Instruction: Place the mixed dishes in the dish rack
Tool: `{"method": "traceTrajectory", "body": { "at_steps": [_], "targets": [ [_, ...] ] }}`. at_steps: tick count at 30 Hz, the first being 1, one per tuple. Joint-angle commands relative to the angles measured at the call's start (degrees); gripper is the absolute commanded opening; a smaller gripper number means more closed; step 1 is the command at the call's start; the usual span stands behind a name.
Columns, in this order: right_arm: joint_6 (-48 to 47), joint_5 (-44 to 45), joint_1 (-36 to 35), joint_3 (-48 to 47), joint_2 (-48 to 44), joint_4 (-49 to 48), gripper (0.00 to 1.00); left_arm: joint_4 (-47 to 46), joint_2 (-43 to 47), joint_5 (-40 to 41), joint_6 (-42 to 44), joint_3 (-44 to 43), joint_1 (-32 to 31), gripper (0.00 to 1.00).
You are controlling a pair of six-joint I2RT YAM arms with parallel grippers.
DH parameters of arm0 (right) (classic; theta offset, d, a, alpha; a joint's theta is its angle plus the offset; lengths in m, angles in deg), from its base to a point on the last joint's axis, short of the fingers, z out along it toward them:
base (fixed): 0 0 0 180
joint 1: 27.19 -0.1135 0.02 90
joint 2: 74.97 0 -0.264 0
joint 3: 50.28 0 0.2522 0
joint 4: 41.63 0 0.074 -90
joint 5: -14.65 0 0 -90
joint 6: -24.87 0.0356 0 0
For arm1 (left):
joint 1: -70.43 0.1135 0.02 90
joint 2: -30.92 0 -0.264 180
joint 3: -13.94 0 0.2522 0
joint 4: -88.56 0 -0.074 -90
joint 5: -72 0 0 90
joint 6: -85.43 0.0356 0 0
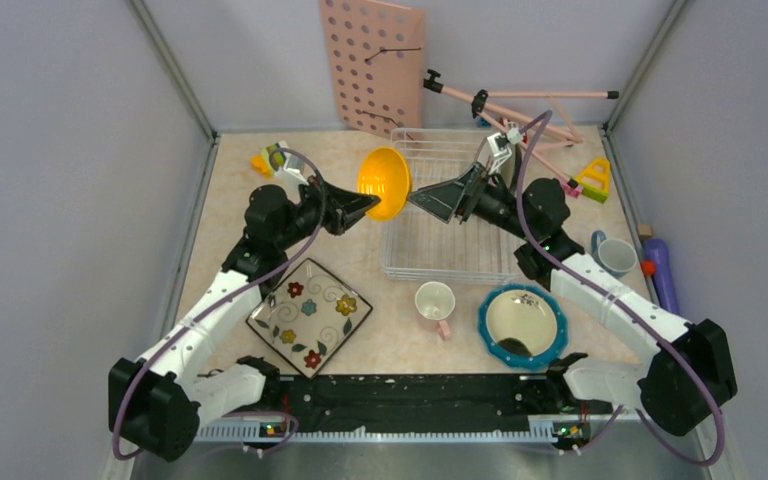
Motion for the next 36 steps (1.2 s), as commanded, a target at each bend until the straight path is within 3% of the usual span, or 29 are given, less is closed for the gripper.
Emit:
{"method": "traceTrajectory", "body": {
  "at_steps": [1,4,8,16,20,22,24,27,36],
  "targets": [
    [-0.03,-1.61,-1.22,-3.23,1.06,-6.53,0.99,-3.96,-0.1,-1.96,-0.03,-1.56,0.24,0.0],
    [0.38,-1.67,-1.47,-3.81,2.25,-6.54,0.98,-4.15,-0.65,-2.74,-0.09,-1.72,0.25,0.0],
    [1.35,-1.64,-1.75,-4.01,3.56,-7.04,0.9,-5.33,-1.23,-3.82,-0.46,-1.84,0.22,0.0],
    [3.02,-0.59,-1.76,-3.58,3.54,-8.25,0.52,-5.39,-2.57,-4.81,0.16,-1.67,0.15,0.0],
    [2.69,0.07,-1.76,-3.86,3.22,-6.87,0.24,-5.19,-3.74,-5.45,1.07,-2.06,0.18,0.02],
    [2.49,0.4,-1.76,-3.92,2.95,-6.12,0.15,-4.47,-4.26,-5.56,1.96,-2.39,0.13,0.11],
    [2.08,1.34,-1.76,-3.97,2.38,-4.85,0.13,-2.73,-4.43,-4.92,3.05,-2.68,0.14,0.33],
    [-0.53,4.36,-1.68,-4.19,0.48,-0.4,0.12,1.41,-4.04,-2.45,6.04,-3.43,0.14,0.5],
    [-19.4,21.3,-1.67,-10.32,-5.59,33.22,0.05,15.18,-1.44,6.25,16.42,-5.72,0.24,0.69]
  ]
}}
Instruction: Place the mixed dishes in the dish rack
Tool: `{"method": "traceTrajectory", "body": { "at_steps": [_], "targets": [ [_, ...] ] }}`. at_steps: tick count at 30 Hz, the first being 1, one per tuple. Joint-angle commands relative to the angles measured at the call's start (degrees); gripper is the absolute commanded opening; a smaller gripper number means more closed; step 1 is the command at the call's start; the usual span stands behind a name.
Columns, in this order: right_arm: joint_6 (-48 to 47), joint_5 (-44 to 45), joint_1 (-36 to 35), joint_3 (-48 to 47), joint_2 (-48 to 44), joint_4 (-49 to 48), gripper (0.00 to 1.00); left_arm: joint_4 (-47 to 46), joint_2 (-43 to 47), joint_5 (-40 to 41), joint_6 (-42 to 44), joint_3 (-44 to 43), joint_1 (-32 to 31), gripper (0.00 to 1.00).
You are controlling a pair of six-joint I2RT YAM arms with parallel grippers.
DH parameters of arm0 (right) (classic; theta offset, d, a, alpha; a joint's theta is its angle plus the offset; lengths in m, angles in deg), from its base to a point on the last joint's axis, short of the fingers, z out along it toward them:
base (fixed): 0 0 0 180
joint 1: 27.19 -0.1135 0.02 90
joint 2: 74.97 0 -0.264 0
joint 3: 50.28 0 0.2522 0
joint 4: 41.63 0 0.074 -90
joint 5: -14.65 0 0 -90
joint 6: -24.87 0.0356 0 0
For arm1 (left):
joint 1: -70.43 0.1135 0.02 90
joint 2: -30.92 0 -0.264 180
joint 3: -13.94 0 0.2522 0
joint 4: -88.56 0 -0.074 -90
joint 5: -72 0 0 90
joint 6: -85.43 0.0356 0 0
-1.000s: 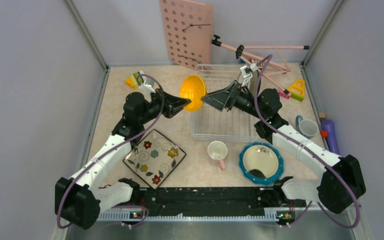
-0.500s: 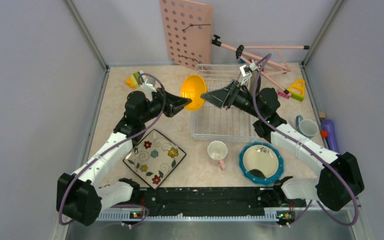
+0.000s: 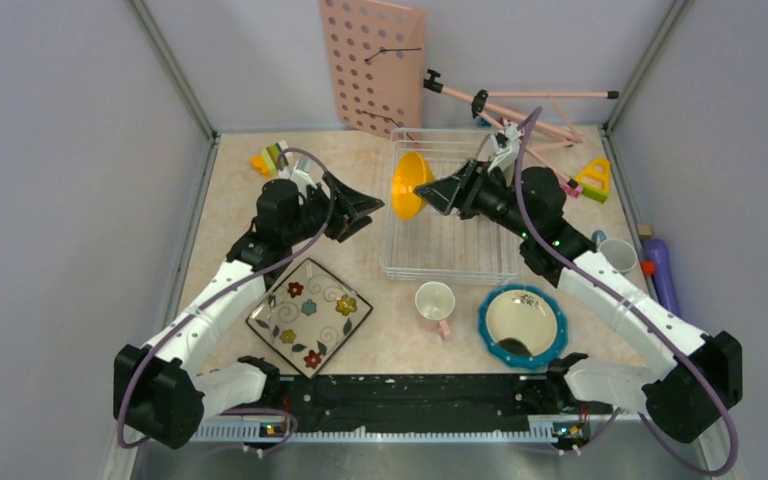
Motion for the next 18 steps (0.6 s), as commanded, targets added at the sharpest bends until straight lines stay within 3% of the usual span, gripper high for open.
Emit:
{"method": "traceTrajectory", "body": {
  "at_steps": [1,9,18],
  "targets": [
    [-13.04,12.04,-0.58,-6.18,-4.63,17.66,0.05,8.3,2.94,6.13,8.34,-3.71,0.03,0.7],
    [-24.63,24.57,-0.64,-17.92,0.57,46.31,0.01,15.23,5.26,10.42,16.99,-5.62,0.03,0.7],
    [-27.49,33.22,-1.05,-24.88,9.44,60.79,0.02,22.19,5.59,10.5,28.37,-7.7,0.03,0.76]
  ]
}}
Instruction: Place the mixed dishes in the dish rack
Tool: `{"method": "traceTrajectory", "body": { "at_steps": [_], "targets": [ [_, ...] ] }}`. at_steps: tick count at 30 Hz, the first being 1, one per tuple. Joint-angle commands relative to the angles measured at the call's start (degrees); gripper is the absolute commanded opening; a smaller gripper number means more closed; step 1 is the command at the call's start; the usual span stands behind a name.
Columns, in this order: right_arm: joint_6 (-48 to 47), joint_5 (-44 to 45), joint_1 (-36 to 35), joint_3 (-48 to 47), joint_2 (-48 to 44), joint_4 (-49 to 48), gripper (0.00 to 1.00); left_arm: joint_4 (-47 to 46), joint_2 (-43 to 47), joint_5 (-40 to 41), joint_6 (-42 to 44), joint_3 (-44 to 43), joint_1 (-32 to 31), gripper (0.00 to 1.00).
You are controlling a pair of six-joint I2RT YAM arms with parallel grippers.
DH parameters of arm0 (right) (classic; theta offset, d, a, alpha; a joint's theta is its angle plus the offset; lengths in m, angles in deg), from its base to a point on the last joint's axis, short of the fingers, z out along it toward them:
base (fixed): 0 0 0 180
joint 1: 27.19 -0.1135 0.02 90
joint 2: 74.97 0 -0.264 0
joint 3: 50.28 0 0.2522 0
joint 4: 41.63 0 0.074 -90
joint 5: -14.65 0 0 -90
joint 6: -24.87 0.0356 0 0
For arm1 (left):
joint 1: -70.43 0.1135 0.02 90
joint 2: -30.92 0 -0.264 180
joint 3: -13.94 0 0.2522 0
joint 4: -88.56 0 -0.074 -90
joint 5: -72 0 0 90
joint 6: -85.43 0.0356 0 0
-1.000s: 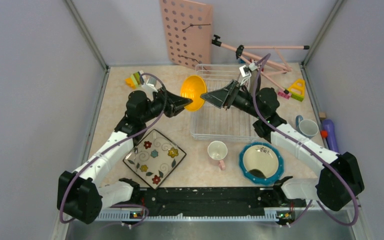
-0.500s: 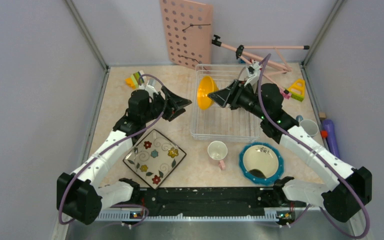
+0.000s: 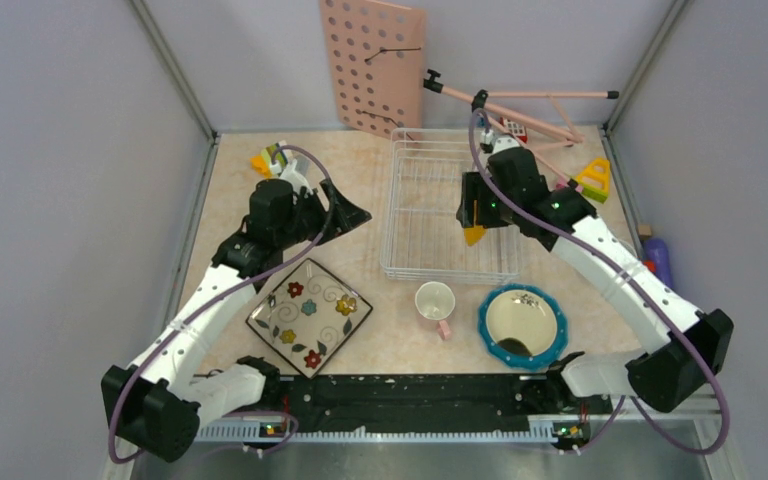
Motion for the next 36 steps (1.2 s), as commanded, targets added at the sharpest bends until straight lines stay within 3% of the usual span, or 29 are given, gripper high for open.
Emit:
{"method": "traceTrajectory", "body": {
  "at_steps": [1,19,29,31,32,34,36],
  "targets": [
    [-2.76,6.51,-1.31,-5.01,4.18,8.36,0.02,4.31,1.59,2.56,6.87,-2.68,0.04,0.76],
    [0.5,21.91,-5.7,-8.35,19.12,13.07,0.05,9.01,2.7,6.4,10.35,-1.79,0.03,0.77],
    [3.08,24.91,-7.16,-6.84,25.9,9.61,0.26,9.22,4.89,8.45,11.29,0.5,0.07,0.78],
    [3.24,25.39,-7.65,-7.35,27.88,9.77,0.4,9.65,4.83,8.46,11.56,0.49,0.11,0.78],
    [3.63,26.28,-8.18,-7.69,28.76,10.19,0.59,9.91,4.76,8.45,11.7,0.55,0.12,0.78],
    [5.0,28.25,-9.4,-8.51,29.96,11.64,0.82,10.15,4.67,8.32,11.76,0.55,0.12,0.78],
    [5.87,28.47,-10.0,-9.3,30.1,12.55,0.91,10.16,4.59,7.89,11.84,0.56,0.11,0.79]
  ]
}}
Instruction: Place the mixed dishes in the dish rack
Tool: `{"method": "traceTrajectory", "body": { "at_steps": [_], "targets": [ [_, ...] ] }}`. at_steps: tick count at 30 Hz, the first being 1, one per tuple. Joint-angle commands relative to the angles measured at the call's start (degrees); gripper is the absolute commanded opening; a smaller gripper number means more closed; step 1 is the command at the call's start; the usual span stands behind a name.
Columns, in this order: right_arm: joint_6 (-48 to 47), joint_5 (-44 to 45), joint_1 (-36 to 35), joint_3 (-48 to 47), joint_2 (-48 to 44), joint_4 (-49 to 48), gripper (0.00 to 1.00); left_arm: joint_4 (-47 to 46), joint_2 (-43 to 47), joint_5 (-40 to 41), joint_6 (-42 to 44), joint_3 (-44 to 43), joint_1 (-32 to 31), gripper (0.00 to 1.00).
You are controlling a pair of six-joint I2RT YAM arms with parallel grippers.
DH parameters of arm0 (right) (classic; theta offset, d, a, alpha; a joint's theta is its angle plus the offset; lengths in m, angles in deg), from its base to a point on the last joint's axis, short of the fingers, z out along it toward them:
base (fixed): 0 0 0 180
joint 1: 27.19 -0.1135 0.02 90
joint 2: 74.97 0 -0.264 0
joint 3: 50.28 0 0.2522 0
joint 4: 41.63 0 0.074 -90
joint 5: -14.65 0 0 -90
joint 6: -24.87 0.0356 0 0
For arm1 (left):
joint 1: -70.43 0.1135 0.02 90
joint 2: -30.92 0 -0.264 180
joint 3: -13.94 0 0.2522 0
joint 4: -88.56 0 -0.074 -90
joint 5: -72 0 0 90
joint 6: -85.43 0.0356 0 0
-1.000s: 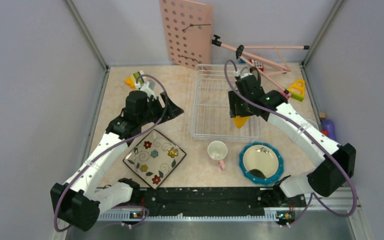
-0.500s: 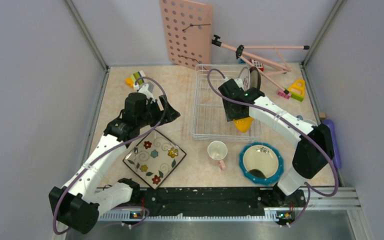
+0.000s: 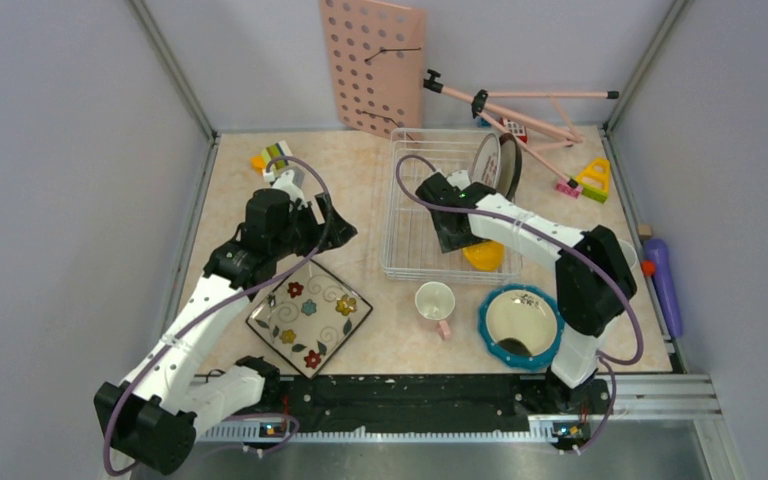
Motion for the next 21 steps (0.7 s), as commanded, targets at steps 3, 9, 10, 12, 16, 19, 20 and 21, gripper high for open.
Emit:
{"method": "traceTrajectory", "body": {
  "at_steps": [3,9,10,12,16,19,20,21],
  "targets": [
    [2.55,0.58,-2.57,-2.76,-1.32,-0.2,0.99,-0.57,0.09,-0.33,1.21,-0.24,0.12,0.8],
    [0.8,-3.71,-2.49,-1.41,-6.44,-2.8,0.94,-1.01,-0.78,-0.45,0.88,-0.47,0.1,0.8],
    [0.59,-3.9,-2.49,-1.25,-7.26,-3.28,0.92,-1.26,-0.62,-0.58,0.78,-0.08,0.11,0.8],
    [0.12,-4.52,-2.48,-0.44,-9.16,-4.65,0.89,-1.96,-0.3,-1.53,0.64,0.88,0.09,0.79],
    [-1.39,-10.17,-2.48,2.74,-15.15,-10.16,0.86,-4.23,-0.16,-8.73,1.11,3.53,0.03,0.76],
    [-2.07,-15.43,-2.48,7.41,-20.81,-15.63,0.84,-5.31,-0.42,-12.5,1.12,4.91,-0.78,0.78],
    [-2.14,-16.68,-2.48,8.76,-22.81,-16.79,0.84,-5.36,-0.51,-12.56,1.08,5.15,-1.42,0.78],
    [-2.15,-17.4,-2.48,9.98,-24.64,-17.73,0.84,-5.4,-0.6,-12.3,0.89,5.38,-2.37,0.78]
  ]
}}
